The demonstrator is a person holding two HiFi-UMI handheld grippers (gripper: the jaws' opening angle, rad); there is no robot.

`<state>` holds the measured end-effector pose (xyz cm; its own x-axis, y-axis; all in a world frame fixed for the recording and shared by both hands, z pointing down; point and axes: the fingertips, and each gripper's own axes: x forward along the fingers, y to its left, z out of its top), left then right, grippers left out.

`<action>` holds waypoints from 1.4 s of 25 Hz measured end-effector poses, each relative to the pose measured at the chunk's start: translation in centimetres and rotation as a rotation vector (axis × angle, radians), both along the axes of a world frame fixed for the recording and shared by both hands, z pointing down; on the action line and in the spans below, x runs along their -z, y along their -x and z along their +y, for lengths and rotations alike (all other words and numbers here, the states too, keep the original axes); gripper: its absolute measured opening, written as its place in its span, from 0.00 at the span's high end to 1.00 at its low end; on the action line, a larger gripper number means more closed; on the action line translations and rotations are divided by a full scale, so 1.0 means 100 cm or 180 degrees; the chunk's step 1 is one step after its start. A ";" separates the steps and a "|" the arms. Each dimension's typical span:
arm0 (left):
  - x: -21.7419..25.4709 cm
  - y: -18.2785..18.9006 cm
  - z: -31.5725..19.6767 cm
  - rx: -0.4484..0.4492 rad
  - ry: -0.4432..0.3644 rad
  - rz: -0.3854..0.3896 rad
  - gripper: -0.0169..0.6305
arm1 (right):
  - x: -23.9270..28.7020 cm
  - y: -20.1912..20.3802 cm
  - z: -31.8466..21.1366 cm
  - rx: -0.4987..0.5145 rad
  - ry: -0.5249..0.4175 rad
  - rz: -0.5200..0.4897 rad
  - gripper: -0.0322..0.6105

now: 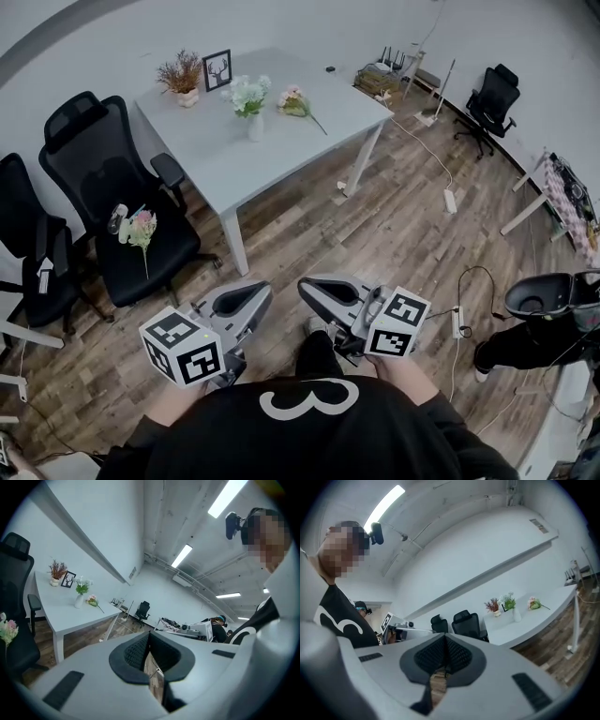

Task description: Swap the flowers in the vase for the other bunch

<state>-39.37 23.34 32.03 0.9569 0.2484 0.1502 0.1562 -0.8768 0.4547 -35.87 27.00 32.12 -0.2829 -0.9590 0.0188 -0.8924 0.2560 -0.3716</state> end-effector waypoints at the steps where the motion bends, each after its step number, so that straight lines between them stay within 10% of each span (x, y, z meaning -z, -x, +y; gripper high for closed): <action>1: -0.002 -0.009 -0.001 0.0011 -0.0002 -0.0024 0.95 | -0.002 -0.011 -0.001 -0.0006 -0.0012 -0.0046 0.94; 20: -0.023 -0.276 -0.065 0.0482 0.0052 -0.0267 0.95 | -0.017 -0.286 -0.068 0.0306 -0.0065 -0.0113 0.94; 35: -0.040 -0.281 -0.198 0.1063 0.0292 -0.0202 0.95 | -0.017 -0.313 -0.193 0.0710 -0.0068 0.0075 0.93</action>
